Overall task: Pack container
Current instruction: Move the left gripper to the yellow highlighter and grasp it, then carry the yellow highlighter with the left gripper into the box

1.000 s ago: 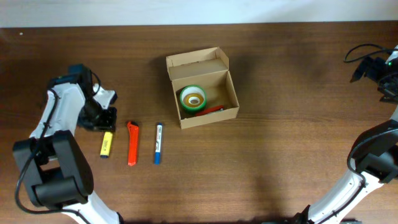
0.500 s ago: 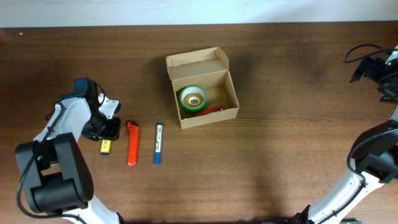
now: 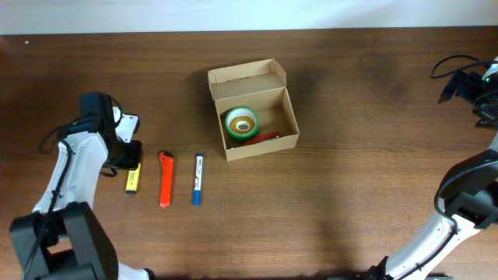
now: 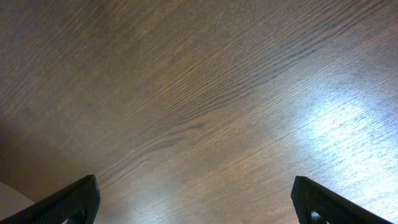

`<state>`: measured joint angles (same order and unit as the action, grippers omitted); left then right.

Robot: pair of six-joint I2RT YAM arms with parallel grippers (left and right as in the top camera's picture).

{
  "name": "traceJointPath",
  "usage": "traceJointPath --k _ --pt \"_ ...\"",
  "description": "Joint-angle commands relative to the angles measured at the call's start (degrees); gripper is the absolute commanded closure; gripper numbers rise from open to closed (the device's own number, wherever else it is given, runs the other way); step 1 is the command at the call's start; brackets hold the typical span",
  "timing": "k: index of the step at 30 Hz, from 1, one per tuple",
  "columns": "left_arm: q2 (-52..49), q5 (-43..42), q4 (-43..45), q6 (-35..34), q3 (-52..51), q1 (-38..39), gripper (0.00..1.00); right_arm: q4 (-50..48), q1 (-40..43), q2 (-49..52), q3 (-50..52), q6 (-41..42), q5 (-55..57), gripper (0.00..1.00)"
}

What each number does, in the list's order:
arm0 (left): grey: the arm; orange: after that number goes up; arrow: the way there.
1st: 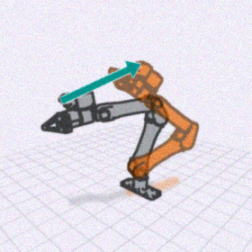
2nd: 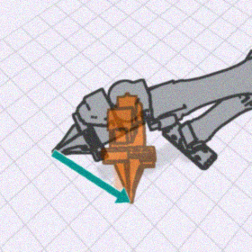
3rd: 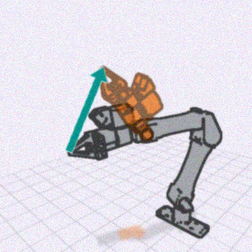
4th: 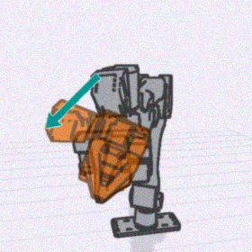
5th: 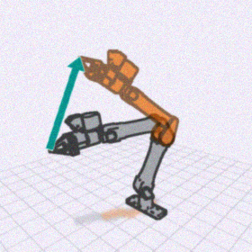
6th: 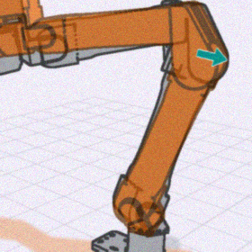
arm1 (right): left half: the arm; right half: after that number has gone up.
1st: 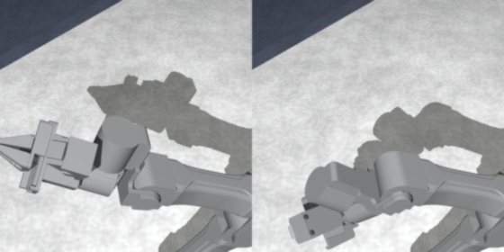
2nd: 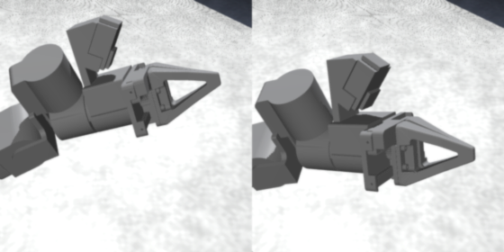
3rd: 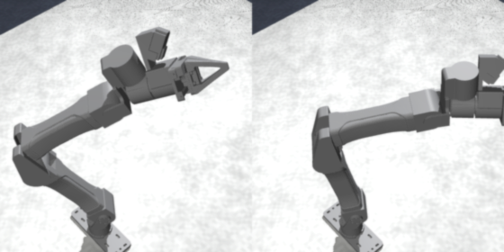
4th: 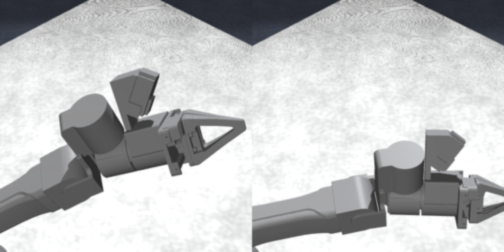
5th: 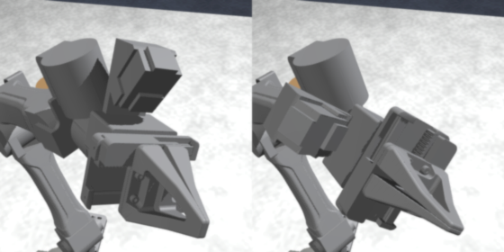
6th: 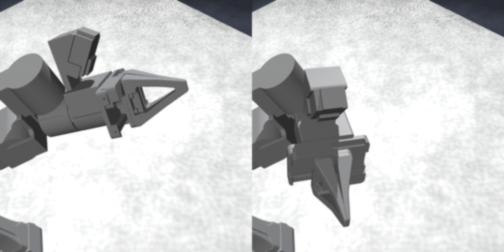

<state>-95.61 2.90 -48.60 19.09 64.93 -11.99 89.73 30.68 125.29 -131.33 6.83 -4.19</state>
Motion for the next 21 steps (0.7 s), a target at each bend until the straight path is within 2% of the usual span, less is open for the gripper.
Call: traceJointPath --k 1,2,3,5,17,19,21 --pt "0.2 1.5 0.0 -0.3 -0.5 -0.2 0.6 0.0 0.2 -2.2 0.0 -0.4 -0.1 0.01" --pt "0.2 1.5 0.5 -0.3 -0.7 -0.3 0.59 0.0 0.2 -2.2 0.0 -0.4 -0.1 0.01" --pt "0.2 1.6 0.7 -0.3 -0.9 -0.7 0.53 0.0 0.2 -2.2 0.0 -0.4 -0.1 0.01" --pt "0.1 1.4 0.9 -0.3 -1.1 -1.9 0.35 0.0 0.2 -2.2 0.0 -0.4 -0.1 0.0" --pt "-8.4 -1.2 2.8 -1.5 -2.8 -2.5 0.4 0.0 0.2 -2.2 0.0 -0.4 -0.1 0.01" --pt "-10.2 -1.8 3.0 -1.5 -2.9 -2.5 0.42 0.0 0.2 -2.2 0.0 -0.4 -0.1 0.01" --pt "-11.4 -1.9 3.2 -1.5 -2.9 -2.5 0.5 0.0 0.2 -2.2 0.0 -0.4 -0.1 0.01"
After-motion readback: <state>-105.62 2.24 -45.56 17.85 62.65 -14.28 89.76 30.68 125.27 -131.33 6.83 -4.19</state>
